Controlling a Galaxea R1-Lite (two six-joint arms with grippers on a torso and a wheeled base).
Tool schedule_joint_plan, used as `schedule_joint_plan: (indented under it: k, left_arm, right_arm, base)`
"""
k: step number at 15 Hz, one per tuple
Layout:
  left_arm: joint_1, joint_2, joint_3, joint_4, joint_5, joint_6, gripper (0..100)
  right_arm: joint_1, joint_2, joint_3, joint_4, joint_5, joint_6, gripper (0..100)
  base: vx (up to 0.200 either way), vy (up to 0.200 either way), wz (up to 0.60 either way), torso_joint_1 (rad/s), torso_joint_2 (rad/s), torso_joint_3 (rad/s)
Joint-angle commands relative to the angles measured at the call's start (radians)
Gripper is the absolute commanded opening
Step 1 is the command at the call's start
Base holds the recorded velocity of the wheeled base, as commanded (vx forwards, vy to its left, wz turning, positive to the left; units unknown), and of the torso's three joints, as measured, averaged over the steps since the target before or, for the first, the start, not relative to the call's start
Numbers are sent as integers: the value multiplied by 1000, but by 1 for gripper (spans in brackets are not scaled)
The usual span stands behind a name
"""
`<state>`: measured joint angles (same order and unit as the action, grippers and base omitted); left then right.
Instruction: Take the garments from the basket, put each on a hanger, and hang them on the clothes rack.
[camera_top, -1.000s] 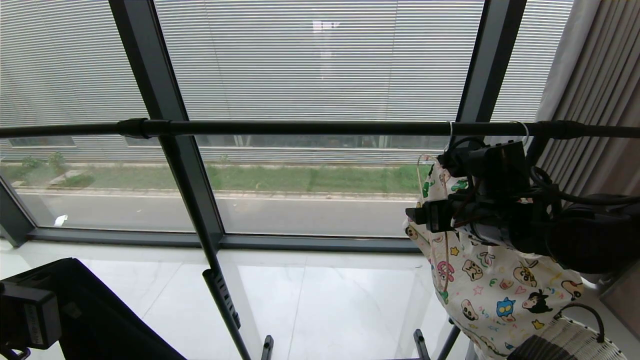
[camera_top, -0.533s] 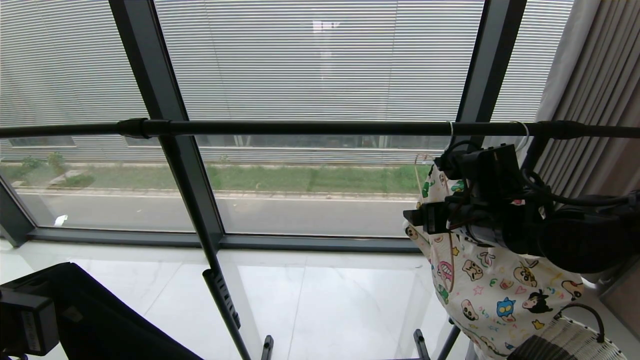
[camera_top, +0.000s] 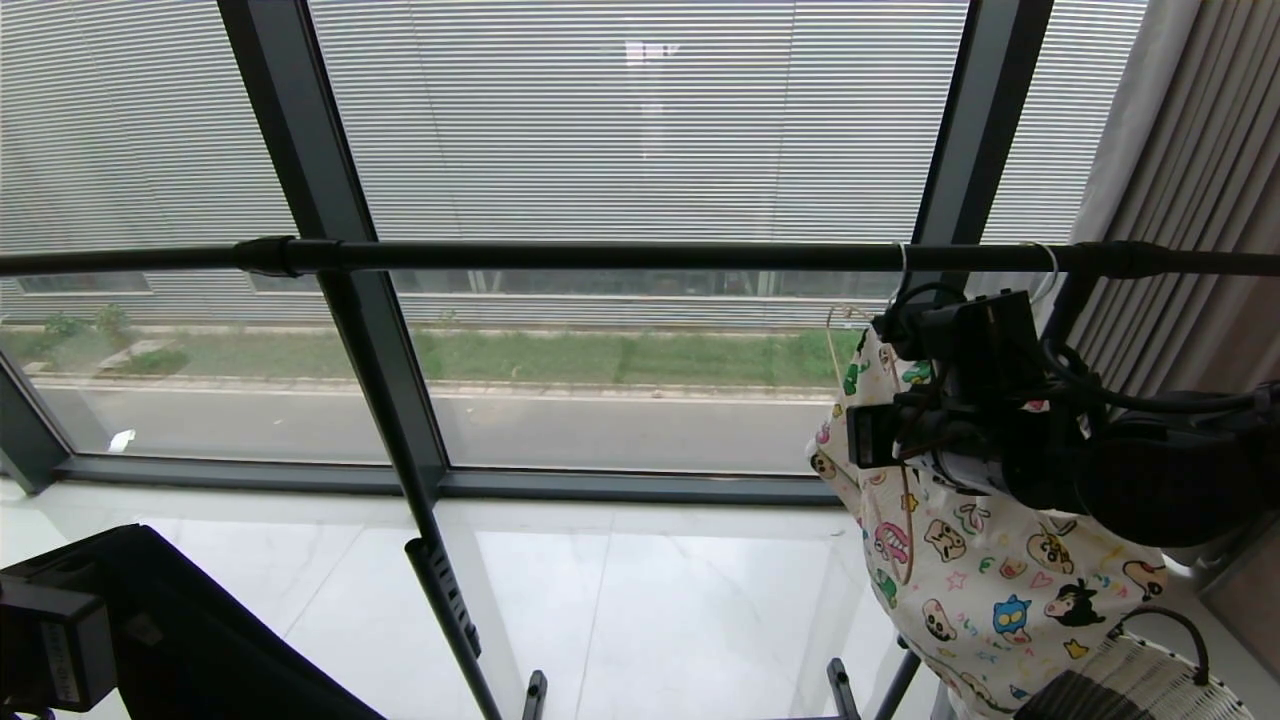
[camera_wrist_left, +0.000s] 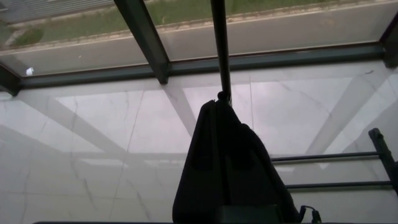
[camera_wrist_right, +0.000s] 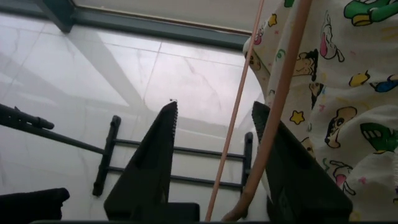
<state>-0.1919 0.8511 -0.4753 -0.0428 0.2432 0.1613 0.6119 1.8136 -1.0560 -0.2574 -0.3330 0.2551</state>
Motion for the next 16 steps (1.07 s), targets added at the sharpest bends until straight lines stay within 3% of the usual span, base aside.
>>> schedule_joint_plan:
  k: [1,5,9,13,16]
  left_arm:
    - [0,2,0,0,-1,0,0]
    - [0,2,0,0,-1,0,0]
    - [0,2,0,-2,1,0,0]
    - [0,2,0,-20,1,0,0]
    - [0,2,0,-23,1,0,0]
  right_arm:
    - [-1,6,1,0,-14,0,0]
    - [-1,6,1,-2,-28,0,0]
    - [-1,-2,-1,-14,-100,-4,0]
    - [8,-36,4,-121,-106,-13,0]
    - [48,-85,76,-152,-120,-36,0]
  base:
    - [0,0,0,0,0,0]
    - [0,0,0,0,0,0]
    - [0,0,0,0,0,0]
    - [0,0,0,0,0,0]
    - [0,0,0,0,0,0]
